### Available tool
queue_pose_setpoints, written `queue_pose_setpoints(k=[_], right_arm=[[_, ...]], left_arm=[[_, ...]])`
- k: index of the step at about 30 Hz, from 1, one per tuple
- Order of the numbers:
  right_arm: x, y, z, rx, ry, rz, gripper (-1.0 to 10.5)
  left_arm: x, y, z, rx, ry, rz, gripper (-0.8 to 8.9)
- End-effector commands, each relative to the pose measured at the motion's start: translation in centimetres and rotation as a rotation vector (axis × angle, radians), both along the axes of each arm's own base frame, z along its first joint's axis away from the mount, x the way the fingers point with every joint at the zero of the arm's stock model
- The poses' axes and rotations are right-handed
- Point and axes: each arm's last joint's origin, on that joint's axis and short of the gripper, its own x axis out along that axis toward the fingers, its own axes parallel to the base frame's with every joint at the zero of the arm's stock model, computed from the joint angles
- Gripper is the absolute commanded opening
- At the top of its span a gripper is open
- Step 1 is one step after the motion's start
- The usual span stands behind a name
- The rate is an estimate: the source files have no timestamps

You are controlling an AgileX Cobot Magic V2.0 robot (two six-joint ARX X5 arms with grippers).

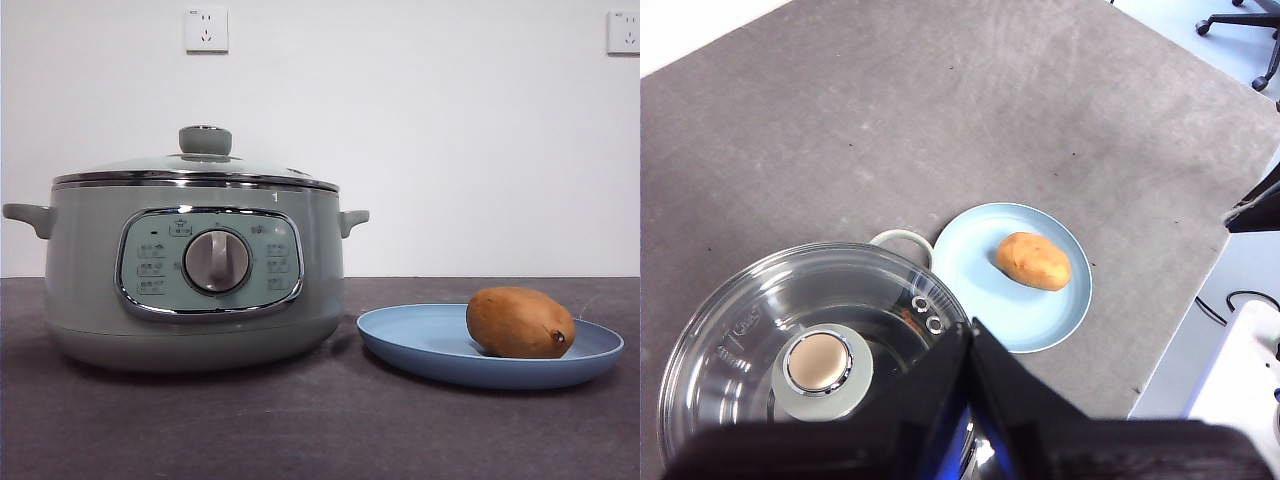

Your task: Take the potato out from the steamer,put the potato on the plate,close the lid

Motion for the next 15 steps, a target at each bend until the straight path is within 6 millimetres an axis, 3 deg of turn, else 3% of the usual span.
queue_pose_setpoints(k=[1, 5, 12, 15], right_arm=[[-0.1, 0.0, 0.2, 0.001, -0.012, 0.002, -0.2], [-0.1, 0.0, 0.2, 0.001, -0.012, 0.002, -0.2], [-0.1, 0.0, 0.2, 0.000, -0.012, 0.002, -0.2], [-0.1, 0.0, 0.2, 0.001, -0.012, 0.002, -0.2]], left_arm=[[0.0, 0.0, -0.5, 0.020, 0.050, 0.003, -0.03], [0.1, 0.2, -0.4, 0.017, 0.033, 0.017, -0.03], [-2.2, 1.7, 1.5, -0.014, -0.141, 0.088, -0.03], [-2.5, 1.9, 0.5, -0.067, -0.239, 0.084, -0.03]])
